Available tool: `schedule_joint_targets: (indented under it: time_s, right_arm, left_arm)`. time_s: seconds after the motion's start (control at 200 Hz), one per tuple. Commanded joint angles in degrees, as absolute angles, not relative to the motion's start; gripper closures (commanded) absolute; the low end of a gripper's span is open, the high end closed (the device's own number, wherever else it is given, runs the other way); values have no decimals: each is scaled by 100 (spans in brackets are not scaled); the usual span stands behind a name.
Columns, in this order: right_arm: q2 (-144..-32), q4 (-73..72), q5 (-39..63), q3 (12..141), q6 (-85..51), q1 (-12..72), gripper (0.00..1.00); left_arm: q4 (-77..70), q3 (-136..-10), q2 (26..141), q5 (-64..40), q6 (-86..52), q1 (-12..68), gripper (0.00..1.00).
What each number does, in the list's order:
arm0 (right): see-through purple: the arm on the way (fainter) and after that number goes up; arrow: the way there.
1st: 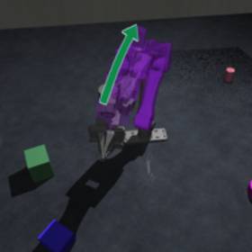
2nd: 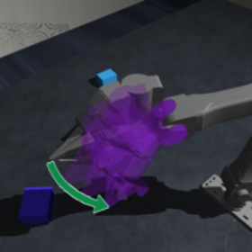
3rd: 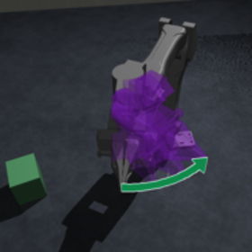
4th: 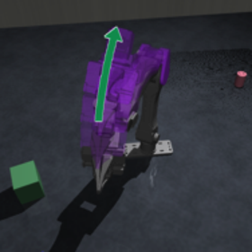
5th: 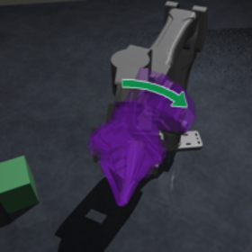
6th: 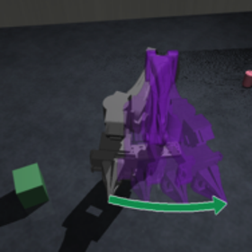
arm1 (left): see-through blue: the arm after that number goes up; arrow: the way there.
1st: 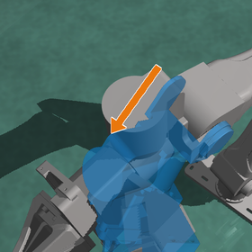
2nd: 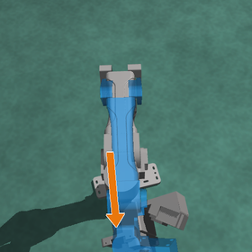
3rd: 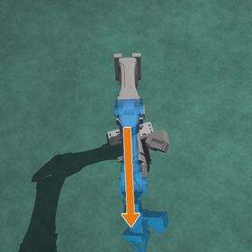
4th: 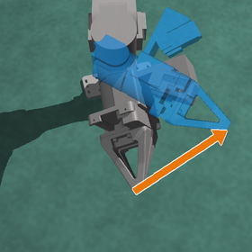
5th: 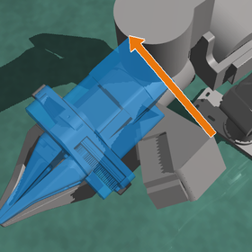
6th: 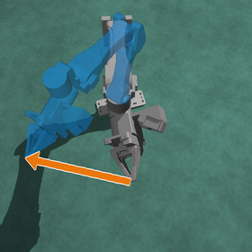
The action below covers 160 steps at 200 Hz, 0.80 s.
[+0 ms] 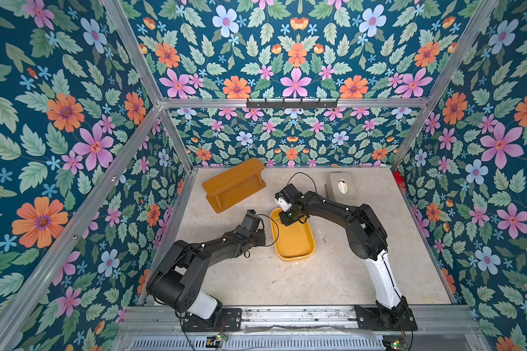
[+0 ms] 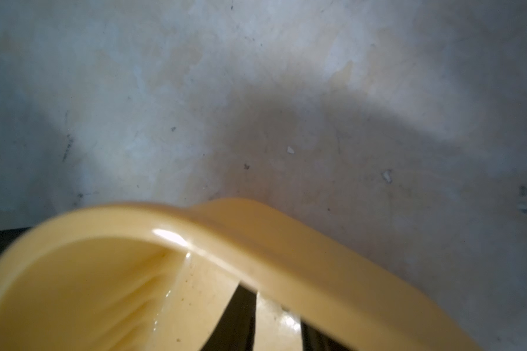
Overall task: Take out the screws from the storage box
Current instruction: Pick up the screw from the storage box.
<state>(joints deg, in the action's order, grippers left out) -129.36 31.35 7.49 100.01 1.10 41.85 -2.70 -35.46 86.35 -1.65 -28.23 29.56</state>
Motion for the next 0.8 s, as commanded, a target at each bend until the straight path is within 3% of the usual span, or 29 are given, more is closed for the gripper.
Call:
schedule_joint_targets:
  time_s: [0.0, 0.26, 0.495, 0.59, 0.665, 0.795]
  right_arm:
    - [-13025, 3349, 669, 9991, 140, 4187, 71]
    - [-13037, 3767, 127, 10021, 191, 4245, 73]
    - [-13295, 4313, -246, 10273, 212, 4337, 76]
    - [-13416, 4488, -281, 10371, 98, 4342, 83]
    - [-13454, 4547, -239, 10388, 5, 4341, 100]
    - [-13324, 4460, -41, 10338, -82, 4342, 100]
  left_arm:
    - [-264, -3538, 8596, -176, -2761, 2949, 62]
    - [-264, -3511, 8526, -193, -2786, 2944, 61]
    - [-263, -3490, 8505, -157, -2786, 2944, 51]
    - [-290, -3485, 8508, -175, -2810, 2944, 50]
    - [-299, -3493, 8454, -167, -2837, 2944, 49]
    - [-290, -3525, 8271, -152, -2856, 2944, 49]
